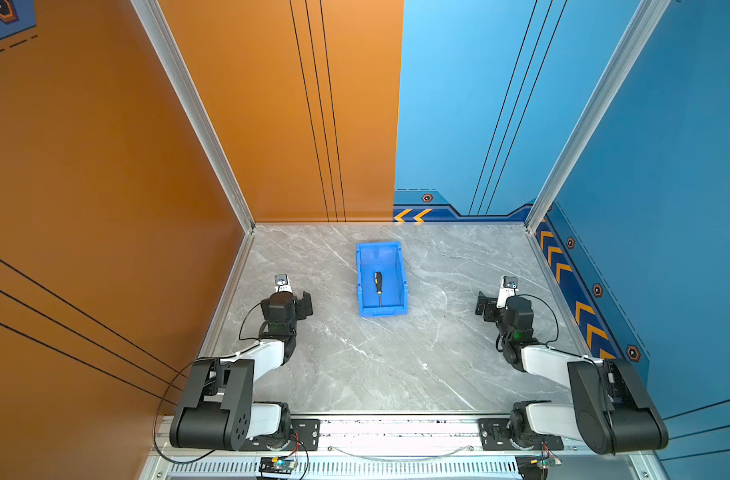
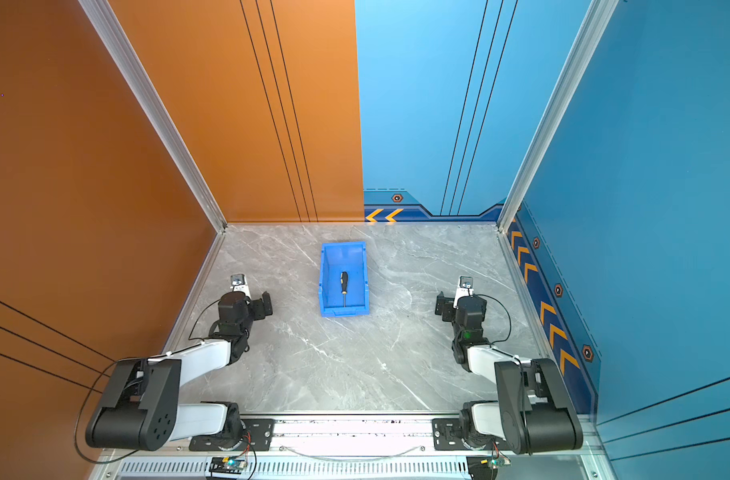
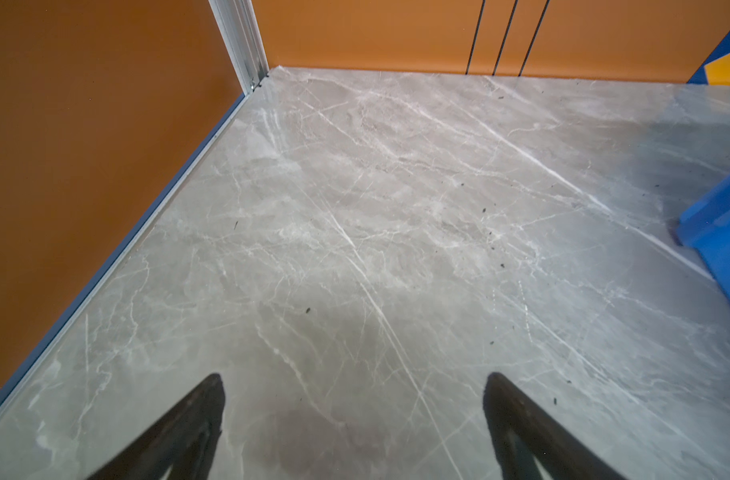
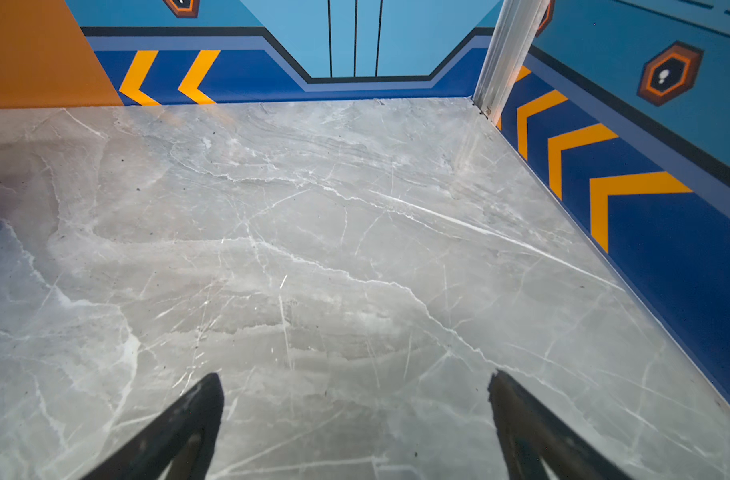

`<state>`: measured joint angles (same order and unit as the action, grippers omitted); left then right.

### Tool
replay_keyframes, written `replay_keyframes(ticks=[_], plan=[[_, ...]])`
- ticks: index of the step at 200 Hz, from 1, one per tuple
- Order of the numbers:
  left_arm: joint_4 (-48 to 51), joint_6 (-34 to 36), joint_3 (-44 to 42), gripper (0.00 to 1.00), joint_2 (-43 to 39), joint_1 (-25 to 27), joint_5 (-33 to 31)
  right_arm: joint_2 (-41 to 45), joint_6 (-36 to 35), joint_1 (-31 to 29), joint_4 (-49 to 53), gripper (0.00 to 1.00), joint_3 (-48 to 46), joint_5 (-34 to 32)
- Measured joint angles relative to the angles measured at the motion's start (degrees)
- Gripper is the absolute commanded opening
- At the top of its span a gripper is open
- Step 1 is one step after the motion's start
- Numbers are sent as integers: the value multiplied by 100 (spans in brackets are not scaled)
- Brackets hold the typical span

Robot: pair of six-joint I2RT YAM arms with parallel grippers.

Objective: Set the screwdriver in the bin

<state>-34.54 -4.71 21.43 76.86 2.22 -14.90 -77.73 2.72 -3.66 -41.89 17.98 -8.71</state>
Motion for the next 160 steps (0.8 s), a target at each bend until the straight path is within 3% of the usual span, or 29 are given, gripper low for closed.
replay_keyframes(ticks=[82, 160], plan=[[-916, 199, 57, 98, 796, -83, 264, -743, 2, 70, -1019, 100, 46, 105], [-1563, 345, 57, 98, 1193, -81, 516, -1040, 7, 74, -1123, 100, 205, 98]])
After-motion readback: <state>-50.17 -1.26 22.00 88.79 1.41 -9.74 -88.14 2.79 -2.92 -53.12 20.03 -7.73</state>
